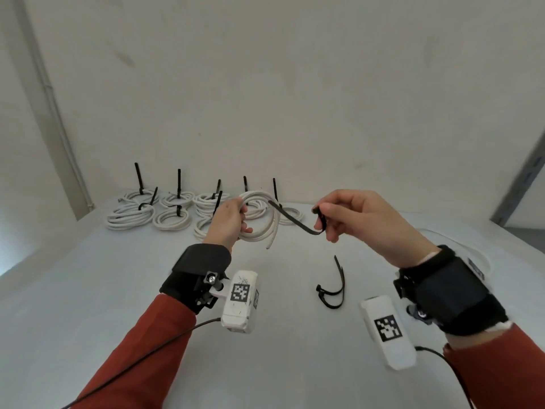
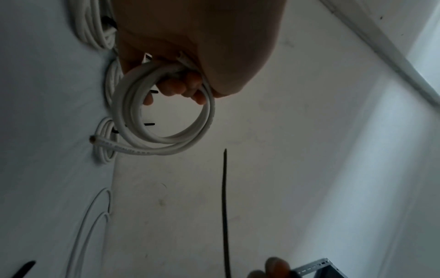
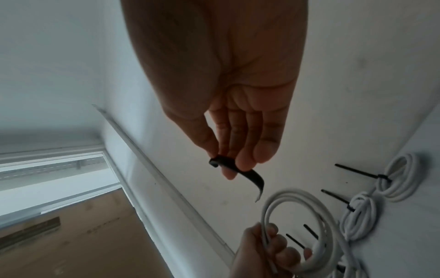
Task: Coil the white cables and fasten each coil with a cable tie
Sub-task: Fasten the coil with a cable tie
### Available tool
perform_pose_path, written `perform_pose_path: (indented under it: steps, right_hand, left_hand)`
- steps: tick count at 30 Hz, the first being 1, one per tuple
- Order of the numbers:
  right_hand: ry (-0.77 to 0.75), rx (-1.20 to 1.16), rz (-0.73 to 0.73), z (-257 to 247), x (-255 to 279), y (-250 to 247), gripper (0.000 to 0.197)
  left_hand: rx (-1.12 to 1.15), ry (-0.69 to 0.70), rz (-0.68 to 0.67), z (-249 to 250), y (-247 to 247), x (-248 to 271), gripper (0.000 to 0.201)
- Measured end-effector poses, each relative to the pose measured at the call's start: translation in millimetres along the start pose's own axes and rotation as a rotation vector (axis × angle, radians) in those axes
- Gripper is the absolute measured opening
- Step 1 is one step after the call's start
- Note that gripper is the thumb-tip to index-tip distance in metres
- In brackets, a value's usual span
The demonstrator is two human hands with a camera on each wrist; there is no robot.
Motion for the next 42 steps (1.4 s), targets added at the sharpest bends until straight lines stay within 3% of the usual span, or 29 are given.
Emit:
perform_pose_path:
  steps: [5,14,20,24,28,31,34,38,42]
  right_hand:
    - [0.022,0.034,0.027,13,-17,24,0.013]
    - [-0.136,-0.091,0.226,22,-51,44,0.013]
    - [-0.119,-0.174,0.248,30,-59,42,0.013]
    - [-0.145,-0.134,0.197,31,-59,34,0.011]
    - [-0.097,-0.115,0.180,31,-56,24,0.014]
    - [0.041,-0.157,0.250,40,-60,14,0.021]
    - [0.097,-0.254,0.224,43,-60,14,0.027]
    - [0.019,-0.363,0.280,38,-58,21,0.037]
    - [-0.157,-0.273,0.374,34,-56,23,0.021]
  left_hand:
    - [-0.027,0.119,0.013,9,5,8,0.032]
    - [-0.199,0.304,-0.035,10,14,18,0.037]
    - [-0.375,0.435,-0.115,13,8,20,0.022]
    - [-0.314,0.437,-0.187,14,11,22,0.029]
    - [-0.262,0.404,-0.259,16,12,24,0.052]
    - [-0.175,0.301,-0.337,18,13,27,0.029]
    - [-0.129,0.262,-0.420,18,16,31,0.030]
    - [-0.094,0.238,-0.482,17,22,37,0.030]
    - [0.012,0.133,-0.496,14,23,34,0.037]
Point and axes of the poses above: each hand's wrist, its own x-axis away from the middle knuckle, its own y-axis out of the palm, z = x × y, the point moved 2 cm from there along -x, towards the middle knuckle, and after that the axes turned 10 degrees about -y, right-handed, at the moved point
